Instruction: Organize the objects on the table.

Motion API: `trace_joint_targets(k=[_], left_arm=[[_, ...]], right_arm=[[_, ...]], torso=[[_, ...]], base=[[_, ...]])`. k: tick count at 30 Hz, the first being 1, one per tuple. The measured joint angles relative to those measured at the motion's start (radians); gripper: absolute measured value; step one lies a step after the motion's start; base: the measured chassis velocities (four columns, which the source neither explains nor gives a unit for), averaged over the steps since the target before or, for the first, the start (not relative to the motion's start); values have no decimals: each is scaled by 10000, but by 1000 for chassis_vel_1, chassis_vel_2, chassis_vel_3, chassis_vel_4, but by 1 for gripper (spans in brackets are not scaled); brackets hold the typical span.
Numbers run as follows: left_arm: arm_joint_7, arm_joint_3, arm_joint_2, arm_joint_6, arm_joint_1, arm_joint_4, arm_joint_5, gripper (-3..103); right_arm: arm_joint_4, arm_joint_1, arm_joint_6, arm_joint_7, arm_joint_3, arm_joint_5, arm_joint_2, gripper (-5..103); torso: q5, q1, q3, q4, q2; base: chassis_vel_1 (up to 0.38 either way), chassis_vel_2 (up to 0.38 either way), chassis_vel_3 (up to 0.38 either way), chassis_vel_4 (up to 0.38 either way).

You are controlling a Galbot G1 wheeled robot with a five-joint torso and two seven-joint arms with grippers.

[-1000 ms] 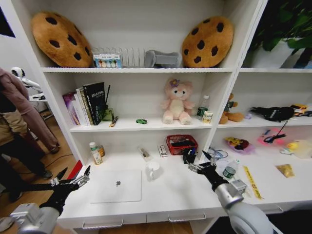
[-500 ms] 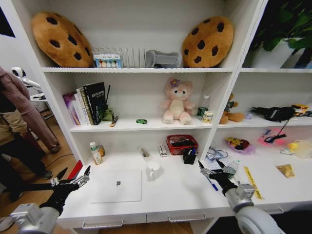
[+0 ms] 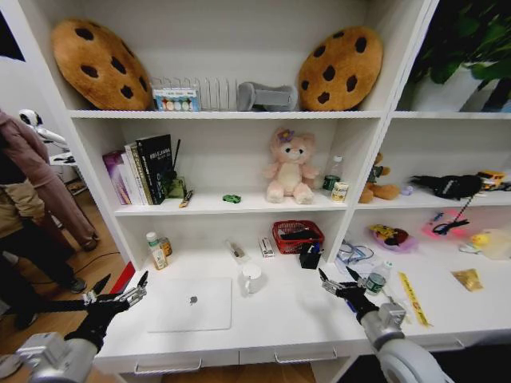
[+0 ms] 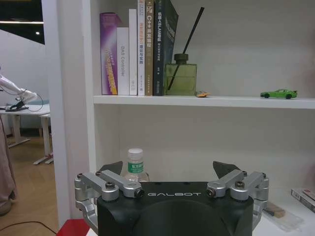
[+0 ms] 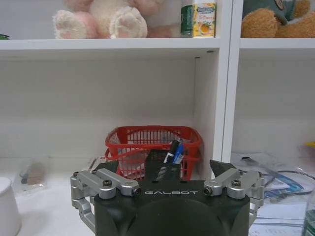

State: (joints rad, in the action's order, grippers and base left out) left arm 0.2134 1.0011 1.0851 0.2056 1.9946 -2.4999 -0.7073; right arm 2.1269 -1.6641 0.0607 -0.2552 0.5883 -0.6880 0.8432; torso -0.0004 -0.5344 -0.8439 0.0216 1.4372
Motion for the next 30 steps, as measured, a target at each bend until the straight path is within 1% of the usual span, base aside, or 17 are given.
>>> trace_joint_targets(k=[1,9,10,11,12,13,14,15,16,18,19,21,23,26,27,29,30], left_arm=[[0,0,0,0,0,-1,0,100],[0,-1,0,0,0,-1,-1,100],[0,0,0,0,1,-2,0,100],[-2,-2,1,-1,0,-2,0,100],[-2,-2,1,-1,0,-2,0,100],[-1,-1,1,0,0,-2,0,100],[-1,-1,1,0,0,-2,0,100],[-1,-1,1,0,0,-2,0,100],[-1,-1,1,0,1,-2,0,100],[-2,-1,0,0,0,-3,-1,100],[-2,-1,0,0,0,-3,-1,100],[-1,-1,0,0,0,-2,0,100],[-1,0,0,0,0,-2,0,100],[-1,0,0,-1,0,-1,0,100],[-1,0,0,-1,0,-1,0,100],[2,1,0,0,0,-1,0,100],[2,2,0,0,0,-1,0,100]], right_arm=[[-73,43,-3,11,-39,-2,0,100],[-489,395,-65,122,-294,-140,-20,100],[-641,615,-91,181,-535,-258,-23,100],[-699,783,-44,179,-746,-341,-23,100],[-699,783,-44,179,-746,-341,-23,100],[-712,1003,107,148,-1006,-488,-23,100],[-711,1170,285,104,-1216,-616,-29,100],[-711,1170,285,104,-1216,-616,-29,100],[-702,1377,492,20,-1450,-772,-45,100],[-722,1761,984,-191,-1818,-1063,-50,100],[-722,1761,984,-191,-1818,-1063,-50,100],[-913,2135,1417,-406,-2068,-1320,-55,100],[-913,2135,1417,-406,-2068,-1320,-55,100],[-1126,2382,1740,-509,-2249,-1511,-57,100],[-1126,2382,1740,-509,-2249,-1511,-57,100],[-1321,2590,2034,-603,-2384,-1725,-75,100],[-1479,2755,2274,-642,-2462,-1937,-125,100]], torso=[[6,1,0,1,0],[3,1,-1,0,0],[16,0,-1,7,-1],[3,1,0,5,-1],[3,1,0,5,-1],[4,2,0,-6,0],[8,2,0,-5,0],[8,2,0,-5,0],[9,2,-1,-3,-1],[0,0,0,9,0],[0,0,0,9,0],[0,0,0,2,-1],[0,0,0,2,-1],[1,1,0,-5,0],[1,1,0,-5,0],[0,0,0,-3,-1],[2,0,-1,-6,0]], base=[[-136,-120,141,139],[-196,-190,179,206],[-189,-222,196,242],[-189,-222,173,216],[-189,-222,173,216],[-91,-184,173,111],[-91,-90,111,111],[-91,-90,111,111],[6,-90,21,16],[-2,-27,11,-22],[0,0,0,0],[-8,30,-24,-61],[10,83,-33,-62],[27,50,-13,-32],[0,0,0,0],[0,0,0,0],[0,0,0,0]])
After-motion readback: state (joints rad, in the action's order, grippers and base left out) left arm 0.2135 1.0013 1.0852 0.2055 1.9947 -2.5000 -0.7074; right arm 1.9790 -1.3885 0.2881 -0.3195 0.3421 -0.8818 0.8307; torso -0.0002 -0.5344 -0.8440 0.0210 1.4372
